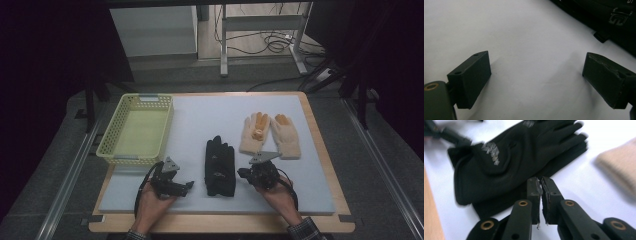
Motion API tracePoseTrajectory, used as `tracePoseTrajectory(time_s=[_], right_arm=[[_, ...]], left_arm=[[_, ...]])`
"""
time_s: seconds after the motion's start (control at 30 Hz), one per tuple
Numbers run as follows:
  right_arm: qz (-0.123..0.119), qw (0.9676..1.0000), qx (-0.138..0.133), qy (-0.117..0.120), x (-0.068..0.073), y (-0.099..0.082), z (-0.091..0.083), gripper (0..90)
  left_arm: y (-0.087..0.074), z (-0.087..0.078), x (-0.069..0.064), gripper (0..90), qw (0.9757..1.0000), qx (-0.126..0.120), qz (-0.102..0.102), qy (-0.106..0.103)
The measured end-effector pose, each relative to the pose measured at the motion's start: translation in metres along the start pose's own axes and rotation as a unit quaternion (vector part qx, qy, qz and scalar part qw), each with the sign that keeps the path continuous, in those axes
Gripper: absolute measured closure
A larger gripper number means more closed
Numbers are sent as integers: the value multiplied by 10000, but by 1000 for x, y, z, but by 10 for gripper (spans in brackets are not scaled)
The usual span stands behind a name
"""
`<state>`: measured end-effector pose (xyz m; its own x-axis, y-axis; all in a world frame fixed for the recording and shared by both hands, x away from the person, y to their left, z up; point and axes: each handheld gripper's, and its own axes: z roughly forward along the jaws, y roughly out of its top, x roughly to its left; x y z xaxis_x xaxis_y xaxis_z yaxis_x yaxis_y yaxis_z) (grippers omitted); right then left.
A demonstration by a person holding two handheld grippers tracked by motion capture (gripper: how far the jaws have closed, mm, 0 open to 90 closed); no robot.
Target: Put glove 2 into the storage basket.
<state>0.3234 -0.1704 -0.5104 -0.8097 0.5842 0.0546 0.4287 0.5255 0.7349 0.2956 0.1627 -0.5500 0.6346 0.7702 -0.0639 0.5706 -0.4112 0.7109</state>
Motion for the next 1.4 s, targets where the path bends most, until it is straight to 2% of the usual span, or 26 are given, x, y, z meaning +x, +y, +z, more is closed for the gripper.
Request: tracePoseTrajectory(time_s=[0.17,0.23,0.43,0.53,0.67,1.0,1.17,1.4], right_arm=[[-127,9999,37,99,9,-13,5,864],[-121,9997,77,188,11,-16,9,865],[-258,9992,48,300,20,-14,19,866],[-314,9988,47,384,25,-11,25,865],[-365,9982,31,467,31,-4,34,862],[-493,9979,37,409,42,13,55,859],[-526,9979,22,380,44,21,65,859],[-691,9972,-6,276,47,32,79,855]], left_arm=[[-4,-6,3,113,9999,-33,-74,-78],[-7,-10,5,108,9997,-20,-196,-126],[-19,-21,13,77,9996,106,-158,219],[-25,-23,13,68,9997,3,-100,218],[-25,-23,13,63,9998,11,-91,202],[-26,-23,13,63,9997,-10,-96,227],[-28,-23,11,60,9995,-72,-145,275],[-30,-22,9,55,9990,-173,-225,350]])
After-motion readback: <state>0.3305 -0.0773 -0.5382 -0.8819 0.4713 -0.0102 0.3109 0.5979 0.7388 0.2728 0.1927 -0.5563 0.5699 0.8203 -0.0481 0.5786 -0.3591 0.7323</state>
